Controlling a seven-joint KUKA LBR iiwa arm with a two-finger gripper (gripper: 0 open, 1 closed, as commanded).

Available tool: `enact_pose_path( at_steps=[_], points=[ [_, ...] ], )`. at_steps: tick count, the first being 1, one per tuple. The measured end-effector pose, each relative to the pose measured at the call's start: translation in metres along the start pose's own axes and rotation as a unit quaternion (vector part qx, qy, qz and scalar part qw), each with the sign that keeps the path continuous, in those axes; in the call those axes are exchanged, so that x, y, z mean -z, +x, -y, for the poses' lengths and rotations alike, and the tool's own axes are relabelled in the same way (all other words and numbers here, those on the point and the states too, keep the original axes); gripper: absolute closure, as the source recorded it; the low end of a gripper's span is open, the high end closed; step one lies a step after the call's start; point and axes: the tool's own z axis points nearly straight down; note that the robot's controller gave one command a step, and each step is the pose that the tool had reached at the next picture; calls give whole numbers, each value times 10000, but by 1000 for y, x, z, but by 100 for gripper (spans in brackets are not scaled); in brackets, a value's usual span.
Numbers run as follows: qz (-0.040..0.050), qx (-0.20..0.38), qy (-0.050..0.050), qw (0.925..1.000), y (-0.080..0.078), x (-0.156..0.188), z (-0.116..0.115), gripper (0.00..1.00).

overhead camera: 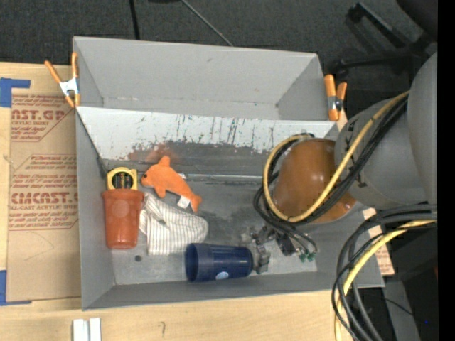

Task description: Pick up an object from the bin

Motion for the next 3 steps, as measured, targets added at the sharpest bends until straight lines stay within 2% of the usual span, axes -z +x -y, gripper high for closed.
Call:
enact_pose_path(
  at_steps=[1,2,3],
  points=[
    [0,1,1,10000,0,0,0,100],
    [-13,-239,-7,9997,1,37,-12,100],
    [16,-307,-2,9995,-19,54,-36,0]
  ],
)
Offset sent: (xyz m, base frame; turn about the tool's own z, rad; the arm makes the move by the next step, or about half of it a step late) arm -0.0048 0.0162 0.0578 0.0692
